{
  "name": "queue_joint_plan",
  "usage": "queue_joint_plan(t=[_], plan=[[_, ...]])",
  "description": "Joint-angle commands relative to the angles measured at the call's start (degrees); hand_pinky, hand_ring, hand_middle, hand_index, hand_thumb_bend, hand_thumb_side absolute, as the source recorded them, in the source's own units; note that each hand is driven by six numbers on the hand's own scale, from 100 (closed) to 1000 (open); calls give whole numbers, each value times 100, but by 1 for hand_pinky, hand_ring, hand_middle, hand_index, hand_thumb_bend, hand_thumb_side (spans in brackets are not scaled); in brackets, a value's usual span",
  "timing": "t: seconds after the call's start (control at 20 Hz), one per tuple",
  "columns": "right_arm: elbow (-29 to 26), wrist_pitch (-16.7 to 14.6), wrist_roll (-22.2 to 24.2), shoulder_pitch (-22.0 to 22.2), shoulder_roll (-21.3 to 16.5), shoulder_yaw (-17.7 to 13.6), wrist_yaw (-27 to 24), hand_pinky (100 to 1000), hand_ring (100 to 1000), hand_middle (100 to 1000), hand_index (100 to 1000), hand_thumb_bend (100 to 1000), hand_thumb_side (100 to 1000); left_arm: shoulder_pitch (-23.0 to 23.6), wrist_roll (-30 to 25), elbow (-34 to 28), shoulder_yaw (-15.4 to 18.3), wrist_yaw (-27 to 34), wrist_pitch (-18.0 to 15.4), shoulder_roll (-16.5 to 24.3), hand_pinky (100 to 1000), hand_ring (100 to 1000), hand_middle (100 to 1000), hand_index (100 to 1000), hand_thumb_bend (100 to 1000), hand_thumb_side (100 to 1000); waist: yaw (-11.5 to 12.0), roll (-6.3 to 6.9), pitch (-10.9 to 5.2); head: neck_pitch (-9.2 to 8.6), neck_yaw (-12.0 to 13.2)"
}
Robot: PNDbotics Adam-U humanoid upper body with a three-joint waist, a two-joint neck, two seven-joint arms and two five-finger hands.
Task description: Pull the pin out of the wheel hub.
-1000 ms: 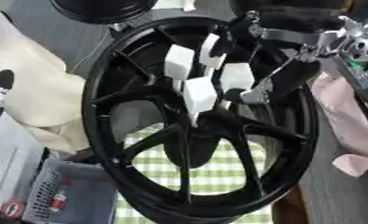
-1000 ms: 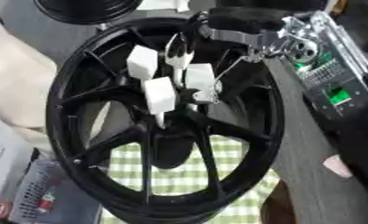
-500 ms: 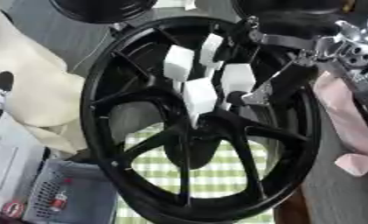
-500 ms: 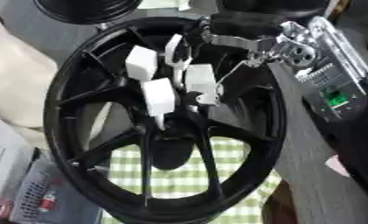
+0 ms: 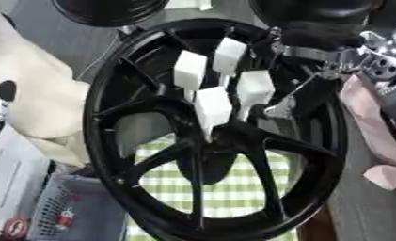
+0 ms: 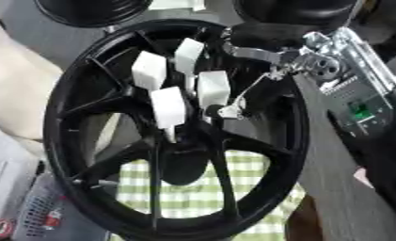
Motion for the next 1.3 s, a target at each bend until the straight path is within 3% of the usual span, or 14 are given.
queue_joint_plan(t=[0.05, 0.4, 0.8, 1.3], plan=[[-8, -39, -16, -87, -145, -97, 79, 819, 716, 670, 777, 392, 413, -46, -40, -55, -15, 52, -7, 109, 588, 659, 483, 660, 718, 510, 6, 43, -58, -80, -31], [-1, -34, -23, -88, -132, -98, 65, 822, 714, 664, 775, 366, 406, -76, -77, -51, -44, 76, -13, 107, 589, 660, 483, 661, 714, 511, 12, 67, -18, -111, -71], [17, -2, 55, -53, -133, -89, -33, 824, 712, 649, 765, 256, 334, -80, -92, -47, -56, 99, -14, 100, 591, 660, 484, 661, 707, 511, 40, 76, 11, -142, -110], [-45, 56, 223, -90, -136, -113, -343, 819, 681, 520, 697, 200, 330, -106, -119, -43, -83, 113, -13, 107, 593, 669, 485, 661, 699, 514, 55, 88, 36, -164, -140]])
